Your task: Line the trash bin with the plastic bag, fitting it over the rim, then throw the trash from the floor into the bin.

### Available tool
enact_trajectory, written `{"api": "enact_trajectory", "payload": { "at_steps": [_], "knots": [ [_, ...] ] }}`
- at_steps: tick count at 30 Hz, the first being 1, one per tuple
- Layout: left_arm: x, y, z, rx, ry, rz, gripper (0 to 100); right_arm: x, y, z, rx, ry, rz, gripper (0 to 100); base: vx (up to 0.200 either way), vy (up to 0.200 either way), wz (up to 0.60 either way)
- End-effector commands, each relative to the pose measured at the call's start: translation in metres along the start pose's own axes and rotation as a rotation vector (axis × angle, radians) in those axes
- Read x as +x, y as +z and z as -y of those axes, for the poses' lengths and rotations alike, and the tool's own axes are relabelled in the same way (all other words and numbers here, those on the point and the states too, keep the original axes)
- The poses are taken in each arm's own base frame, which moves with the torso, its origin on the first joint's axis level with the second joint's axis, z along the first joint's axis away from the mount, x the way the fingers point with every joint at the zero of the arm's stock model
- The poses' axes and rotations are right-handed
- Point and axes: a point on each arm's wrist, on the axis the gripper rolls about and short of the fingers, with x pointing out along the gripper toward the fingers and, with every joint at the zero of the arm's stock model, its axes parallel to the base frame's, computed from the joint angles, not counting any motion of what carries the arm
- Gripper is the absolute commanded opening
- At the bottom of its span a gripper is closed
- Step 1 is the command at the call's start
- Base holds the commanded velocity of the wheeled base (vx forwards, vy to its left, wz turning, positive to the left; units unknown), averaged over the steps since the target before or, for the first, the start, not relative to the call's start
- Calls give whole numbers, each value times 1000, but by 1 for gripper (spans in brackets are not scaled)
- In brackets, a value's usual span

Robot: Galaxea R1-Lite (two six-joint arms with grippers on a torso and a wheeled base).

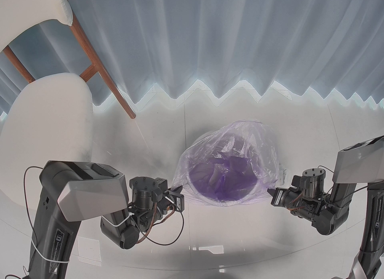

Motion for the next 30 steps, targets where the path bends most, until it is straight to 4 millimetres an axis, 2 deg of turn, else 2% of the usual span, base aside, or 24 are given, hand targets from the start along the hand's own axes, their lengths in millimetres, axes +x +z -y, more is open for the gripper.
{"api": "enact_trajectory", "payload": {
  "at_steps": [1,2,3,12,16,19,24,28,30],
  "knots": [
    [-1,-2,0,-1,4,1,0,-3,-3,1,3,-3,-14,100,0,0,0],
    [-7,-7,0,4,2,-26,0,-13,-5,1,2,-2,-27,100,0,0,0],
    [-11,-9,1,7,-5,-39,100,-19,-6,1,0,1,-35,100,0,0,0],
    [-33,-10,8,16,-79,-43,100,-55,-16,2,-39,96,-54,100,0,0,0],
    [-55,8,8,10,-103,-31,100,-66,-18,2,-99,148,-47,100,0,0,0],
    [-70,27,9,7,-129,10,100,-72,-10,-1,-114,162,-4,100,0,0,0],
    [-87,56,15,27,-246,67,100,-69,9,-9,-123,197,91,100,0,0,0],
    [-90,66,20,69,-267,41,100,-61,23,-12,-123,211,153,100,0,0,0],
    [-87,73,22,79,-275,49,100,-57,26,-13,-122,210,157,100,200,0,0]
  ]
}}
